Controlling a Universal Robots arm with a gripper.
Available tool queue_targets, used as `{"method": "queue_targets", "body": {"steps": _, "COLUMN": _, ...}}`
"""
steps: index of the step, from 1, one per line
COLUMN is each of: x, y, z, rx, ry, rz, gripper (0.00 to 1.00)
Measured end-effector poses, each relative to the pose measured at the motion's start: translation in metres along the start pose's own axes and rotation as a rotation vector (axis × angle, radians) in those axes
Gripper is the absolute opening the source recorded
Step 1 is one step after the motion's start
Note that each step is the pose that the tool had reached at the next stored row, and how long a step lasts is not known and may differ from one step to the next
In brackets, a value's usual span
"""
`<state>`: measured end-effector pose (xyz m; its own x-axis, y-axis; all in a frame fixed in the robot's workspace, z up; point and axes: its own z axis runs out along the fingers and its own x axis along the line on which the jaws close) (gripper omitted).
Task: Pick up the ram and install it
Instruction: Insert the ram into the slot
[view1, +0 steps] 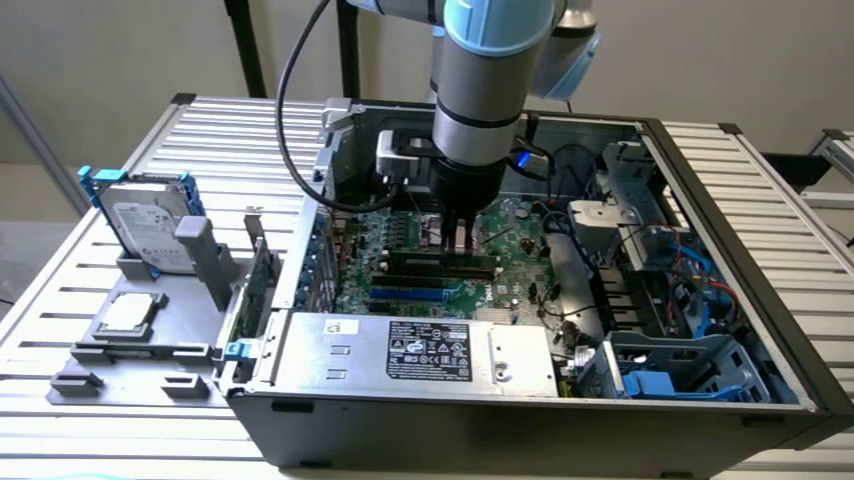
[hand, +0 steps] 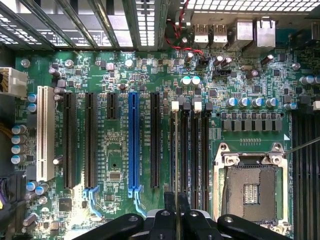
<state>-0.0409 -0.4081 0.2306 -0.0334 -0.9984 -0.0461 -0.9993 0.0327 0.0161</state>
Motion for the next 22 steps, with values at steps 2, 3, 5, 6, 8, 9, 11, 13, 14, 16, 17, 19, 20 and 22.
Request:
{"method": "queue_targets", "body": {"steps": 2, "x": 0.0, "y": 0.0, "z": 0.0003, "rx": 0.0, "ry": 0.0, "rz": 0.0, "gripper": 0.13}}
{"method": "queue_targets", "body": {"steps": 3, "x": -0.0001, "y": 0.0001, "z": 0.0005, "rx": 0.0, "ry": 0.0, "rz": 0.0, "gripper": 0.13}}
{"method": "queue_targets", "body": {"steps": 5, "x": -0.0002, "y": 0.0004, "z": 0.0008, "rx": 0.0, "ry": 0.0, "rz": 0.0, "gripper": 0.13}}
{"method": "queue_targets", "body": {"steps": 6, "x": -0.0003, "y": 0.0005, "z": 0.001, "rx": 0.0, "ry": -0.0001, "rz": 0.0, "gripper": 0.13}}
{"method": "queue_targets", "body": {"steps": 8, "x": -0.0006, "y": 0.0007, "z": 0.0013, "rx": 0.0, "ry": -0.0001, "rz": 0.0, "gripper": 0.13}}
{"method": "queue_targets", "body": {"steps": 9, "x": -0.0008, "y": 0.0007, "z": 0.0014, "rx": 0.0001, "ry": -0.0001, "rz": 0.0, "gripper": 0.13}}
{"method": "queue_targets", "body": {"steps": 11, "x": -0.001, "y": 0.0008, "z": 0.0017, "rx": 0.0, "ry": 0.0002, "rz": 0.0, "gripper": 0.13}}
{"method": "queue_targets", "body": {"steps": 13, "x": -0.001, "y": 0.0008, "z": 0.0022, "rx": 0.0, "ry": 0.0002, "rz": 0.0, "gripper": 0.13}}
{"method": "queue_targets", "body": {"steps": 14, "x": -0.0011, "y": 0.0008, "z": 0.0025, "rx": 0.0001, "ry": 0.0, "rz": 0.0, "gripper": 0.13}}
{"method": "queue_targets", "body": {"steps": 16, "x": -0.0013, "y": 0.0007, "z": 0.0031, "rx": 0.0001, "ry": 0.0, "rz": 0.0, "gripper": 0.13}}
{"method": "queue_targets", "body": {"steps": 17, "x": -0.0014, "y": 0.0007, "z": 0.0034, "rx": 0.0, "ry": 0.0001, "rz": 0.0, "gripper": 0.13}}
{"method": "queue_targets", "body": {"steps": 19, "x": -0.0017, "y": 0.0008, "z": 0.0038, "rx": 0.0, "ry": -0.0001, "rz": 0.0, "gripper": 0.13}}
{"method": "queue_targets", "body": {"steps": 20, "x": -0.0019, "y": 0.0008, "z": 0.0039, "rx": 0.0, "ry": -0.0001, "rz": 0.0, "gripper": 0.13}}
{"method": "queue_targets", "body": {"steps": 22, "x": -0.0022, "y": 0.0008, "z": 0.0041, "rx": 0.0, "ry": 0.0, "rz": 0.0, "gripper": 0.13}}
